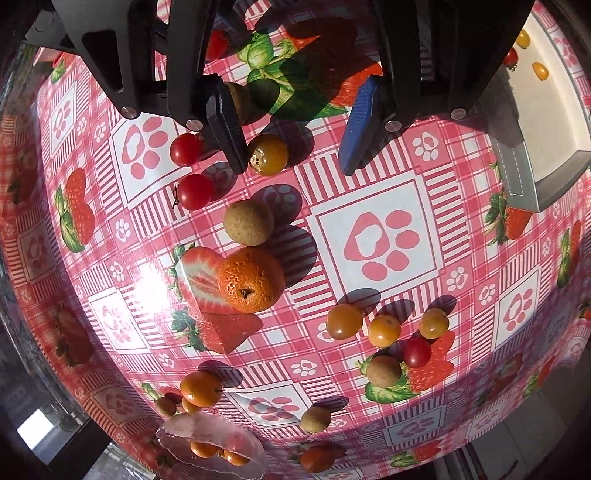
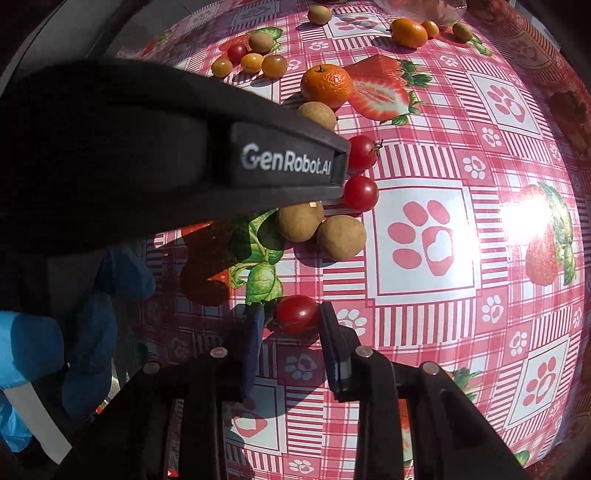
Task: Organize fruits
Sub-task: 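Grasp a dark brownish cherry tomato with the left tool while the right tool grasps a red one, then carry both held tomatoes toward the white tray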
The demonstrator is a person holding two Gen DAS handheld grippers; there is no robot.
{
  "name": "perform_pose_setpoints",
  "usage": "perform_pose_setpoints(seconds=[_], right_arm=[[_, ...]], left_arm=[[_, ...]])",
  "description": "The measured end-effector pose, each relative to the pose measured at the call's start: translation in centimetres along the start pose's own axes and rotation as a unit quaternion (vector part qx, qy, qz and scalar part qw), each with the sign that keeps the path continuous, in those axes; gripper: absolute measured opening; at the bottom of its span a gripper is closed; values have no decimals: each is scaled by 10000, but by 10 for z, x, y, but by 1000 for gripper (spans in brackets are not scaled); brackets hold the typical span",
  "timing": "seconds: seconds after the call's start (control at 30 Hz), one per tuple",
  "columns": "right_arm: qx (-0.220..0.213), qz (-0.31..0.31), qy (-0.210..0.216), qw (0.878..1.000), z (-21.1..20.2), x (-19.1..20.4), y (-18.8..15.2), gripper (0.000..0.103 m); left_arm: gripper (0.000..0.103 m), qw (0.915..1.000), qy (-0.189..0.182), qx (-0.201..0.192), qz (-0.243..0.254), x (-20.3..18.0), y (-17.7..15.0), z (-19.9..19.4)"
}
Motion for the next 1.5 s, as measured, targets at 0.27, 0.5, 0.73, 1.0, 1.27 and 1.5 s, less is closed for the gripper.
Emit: perform_pose_setpoints(seconds=[0.27, 0.5, 0.73, 1.0, 1.27, 1.5], right_arm=[[-45, 270, 214, 9994, -17, -9, 1, 33], [8, 333, 321, 9989, -25, -20, 2, 33], [134, 323, 221, 9991, -36, -30, -17, 33], [201, 256, 132, 9994, -42, -19, -21, 33], [236, 2, 85, 9997, -46, 3, -16, 33], [307, -370, 92, 9988, -39, 34, -4, 33]], left_arm=[[24, 9996, -236, 62, -131, 4, -8, -7], [24, 9991, -337, 25, -249, 21, -40, -29], [24, 9982, -421, -34, -415, 40, -79, -49], [24, 9967, -486, -139, -638, 56, -104, -71], [24, 9940, -466, -238, -965, 79, -118, -83], [24, 9917, -372, -324, -1191, 105, -130, -88]])
Point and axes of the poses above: each gripper's, at about its wrist camera, not at the fingertips, and z roughly the way its jaws point, x to its left, y to its top, the point moved 8 cm from there along z, roughly the way its jaws point, and after that the axes turned 7 degrees about y, right-handed, at the moved point
